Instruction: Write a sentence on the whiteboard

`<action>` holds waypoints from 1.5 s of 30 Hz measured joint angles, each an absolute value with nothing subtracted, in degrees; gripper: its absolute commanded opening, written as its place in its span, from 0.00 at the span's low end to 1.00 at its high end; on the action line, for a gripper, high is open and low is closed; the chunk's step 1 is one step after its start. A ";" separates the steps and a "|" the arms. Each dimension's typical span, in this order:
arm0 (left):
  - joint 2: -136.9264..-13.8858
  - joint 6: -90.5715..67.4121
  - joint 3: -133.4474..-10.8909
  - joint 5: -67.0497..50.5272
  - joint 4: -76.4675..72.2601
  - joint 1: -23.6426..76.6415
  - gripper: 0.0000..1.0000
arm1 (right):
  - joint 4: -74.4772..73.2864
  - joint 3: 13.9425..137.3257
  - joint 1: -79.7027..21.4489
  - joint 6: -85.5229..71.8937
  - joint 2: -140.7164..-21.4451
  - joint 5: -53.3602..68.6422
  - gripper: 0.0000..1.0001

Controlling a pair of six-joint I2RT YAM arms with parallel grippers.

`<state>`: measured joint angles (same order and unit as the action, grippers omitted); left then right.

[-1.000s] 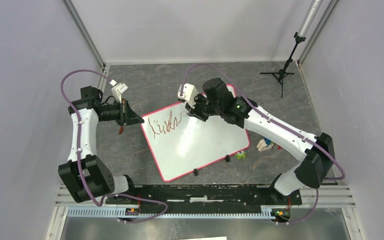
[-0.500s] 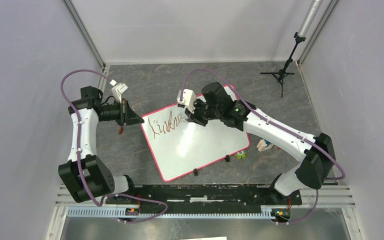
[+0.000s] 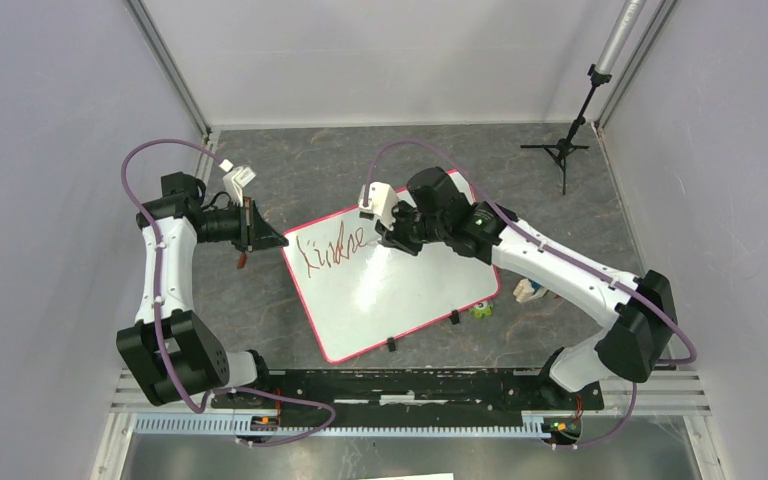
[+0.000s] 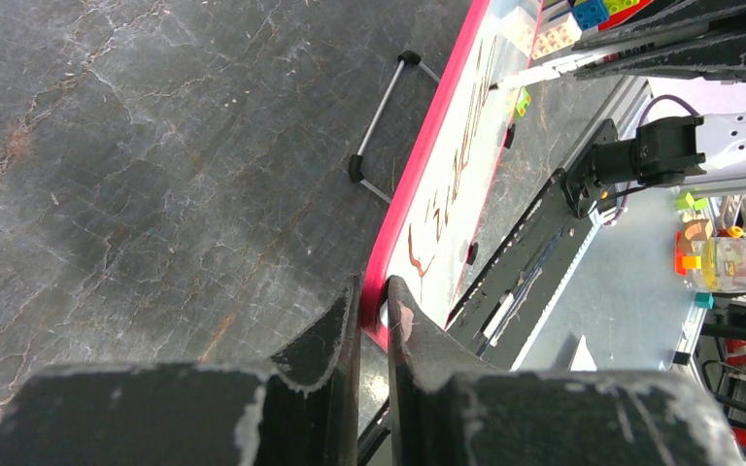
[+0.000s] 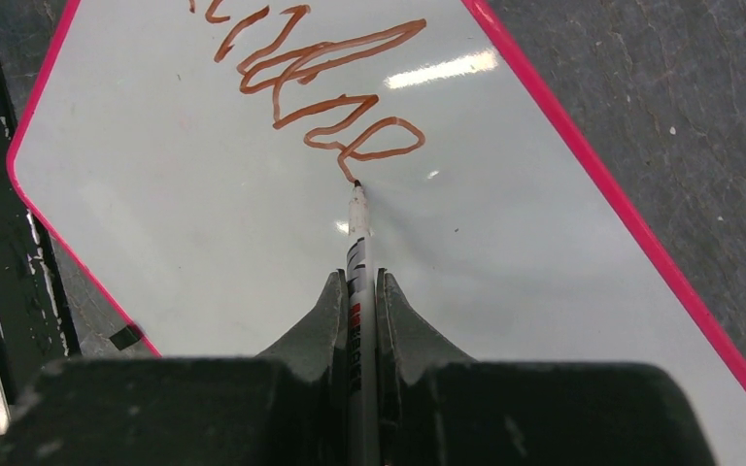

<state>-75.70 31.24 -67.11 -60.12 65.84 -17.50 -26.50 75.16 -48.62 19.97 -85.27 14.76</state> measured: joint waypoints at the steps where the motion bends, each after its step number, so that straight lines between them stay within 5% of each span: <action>1: -75.70 31.22 -67.11 -60.14 65.84 -17.50 0.17 | -27.05 75.61 -48.60 20.03 -85.25 14.55 0.00; 45: -75.70 31.24 -67.11 -60.12 65.84 -17.50 0.16 | -26.79 77.65 -49.80 20.34 -85.32 7.18 0.00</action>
